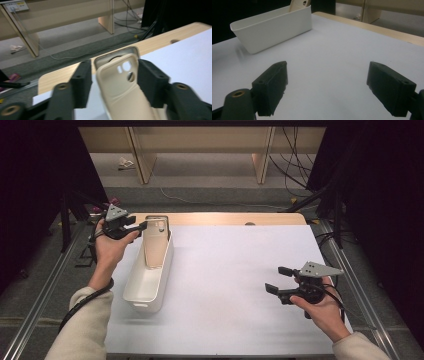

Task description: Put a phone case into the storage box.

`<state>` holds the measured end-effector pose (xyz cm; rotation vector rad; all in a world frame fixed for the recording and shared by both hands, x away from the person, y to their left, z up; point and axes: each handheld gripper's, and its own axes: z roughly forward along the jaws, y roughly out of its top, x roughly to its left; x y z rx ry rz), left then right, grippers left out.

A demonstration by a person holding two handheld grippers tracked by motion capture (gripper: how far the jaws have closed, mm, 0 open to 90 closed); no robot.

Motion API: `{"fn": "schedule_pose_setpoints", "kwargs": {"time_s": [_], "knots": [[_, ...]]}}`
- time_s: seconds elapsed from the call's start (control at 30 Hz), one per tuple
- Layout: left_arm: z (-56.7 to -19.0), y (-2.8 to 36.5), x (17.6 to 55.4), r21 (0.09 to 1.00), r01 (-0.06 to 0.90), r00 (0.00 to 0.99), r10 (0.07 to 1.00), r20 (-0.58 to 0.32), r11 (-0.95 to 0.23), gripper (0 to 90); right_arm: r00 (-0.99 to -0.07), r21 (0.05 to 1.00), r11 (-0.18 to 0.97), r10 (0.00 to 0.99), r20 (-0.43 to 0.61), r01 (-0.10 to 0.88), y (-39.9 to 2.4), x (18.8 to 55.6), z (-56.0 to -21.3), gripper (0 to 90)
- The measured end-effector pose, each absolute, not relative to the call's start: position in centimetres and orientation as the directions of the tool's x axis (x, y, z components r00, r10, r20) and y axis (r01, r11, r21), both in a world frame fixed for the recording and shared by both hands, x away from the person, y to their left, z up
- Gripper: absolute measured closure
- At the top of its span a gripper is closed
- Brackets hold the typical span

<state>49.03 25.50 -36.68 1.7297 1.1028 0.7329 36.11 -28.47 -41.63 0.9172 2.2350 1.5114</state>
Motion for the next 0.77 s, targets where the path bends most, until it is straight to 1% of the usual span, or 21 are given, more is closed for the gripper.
{"fn": "schedule_pose_setpoints", "kwargs": {"time_s": [0.1,0.2,0.27,0.33,0.43,0.53,0.63,0.77], "knots": [[-36.0,25.2,48.1,0.913,0.378,0.44,0.898,-0.029,-0.156,29.5,-0.754,0.906,0.247,0.648,0.108,0.343,-28.5,36.1,-41.7,17.8],[-35.6,24.8,47.0,0.903,0.389,0.462,0.887,-0.022,-0.18,15.9,-0.753,0.905,0.249,0.649,0.11,0.346,-28.5,36.1,-41.7,17.8],[-35.4,24.5,46.3,0.904,0.384,0.475,0.88,-0.021,-0.186,12.7,-0.753,0.905,0.25,0.649,0.107,0.344,-28.5,36.1,-41.6,17.8],[-35.2,24.2,45.4,0.903,0.39,0.486,0.873,-0.037,-0.179,6.3,-0.753,0.905,0.251,0.649,0.106,0.343,-28.5,36.1,-41.6,17.7],[-35.2,23.4,43.3,0.906,0.393,0.509,0.858,-0.07,-0.16,0.0,-0.75,0.903,0.251,0.652,0.108,0.348,-28.6,36.2,-41.7,17.7],[-36.1,22.0,40.7,0.906,0.395,0.534,0.841,-0.089,-0.154,0.0,-0.748,0.901,0.254,0.655,0.108,0.353,-28.6,36.2,-41.8,17.8],[-37.3,20.8,38.1,0.902,0.394,0.561,0.824,-0.084,-0.176,0.0,-0.749,0.9,0.255,0.654,0.109,0.353,-28.6,36.2,-41.8,17.8],[-38.7,20.3,35.6,0.913,0.379,0.564,0.82,-0.098,-0.152,0.0,-0.754,0.902,0.257,0.648,0.106,0.348,-28.6,36.2,-41.7,17.8]]}}
